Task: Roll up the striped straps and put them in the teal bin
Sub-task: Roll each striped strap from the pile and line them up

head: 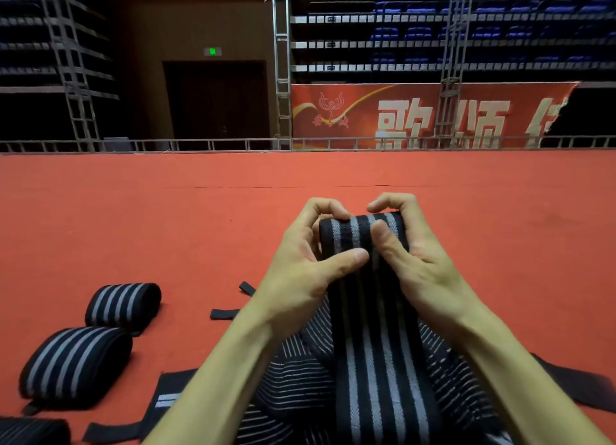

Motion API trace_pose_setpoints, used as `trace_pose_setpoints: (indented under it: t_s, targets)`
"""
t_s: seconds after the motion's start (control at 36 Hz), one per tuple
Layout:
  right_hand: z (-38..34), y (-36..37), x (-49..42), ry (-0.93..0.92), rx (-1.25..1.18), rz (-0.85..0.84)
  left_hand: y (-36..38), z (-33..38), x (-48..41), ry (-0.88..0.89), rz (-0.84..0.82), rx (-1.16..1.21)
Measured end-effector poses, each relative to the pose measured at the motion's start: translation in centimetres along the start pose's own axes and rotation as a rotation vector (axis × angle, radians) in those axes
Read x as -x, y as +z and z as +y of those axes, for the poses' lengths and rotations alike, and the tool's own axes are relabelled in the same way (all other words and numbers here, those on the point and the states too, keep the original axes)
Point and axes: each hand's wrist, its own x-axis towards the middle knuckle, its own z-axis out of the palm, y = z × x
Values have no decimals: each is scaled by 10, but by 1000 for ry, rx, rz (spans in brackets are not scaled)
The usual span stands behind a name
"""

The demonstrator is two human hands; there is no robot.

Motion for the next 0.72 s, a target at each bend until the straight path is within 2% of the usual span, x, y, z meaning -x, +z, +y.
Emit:
trace_pose_setpoints:
  t_s: [0.11,0.22,0.33,0.42,0.58,0.72]
  targets:
    - [0,3,-2,-40,60,7,-1,0,0,-23,2,-14]
    - [3,4,-1,-46,20,39,-5,7,-1,-42,-6,-232]
    - [4,6,0,-28,-1,61,-9,11,-2,-4,-26,-305]
    - [5,7,0,57,-87,73,-8,10,-3,57,-6,-341]
    - [2,10,0,238,-399,-15,-9,8,-4,147,-7,-382]
    - [0,14,-2,208,-308,89,-10,4,-4,172,-12,-415]
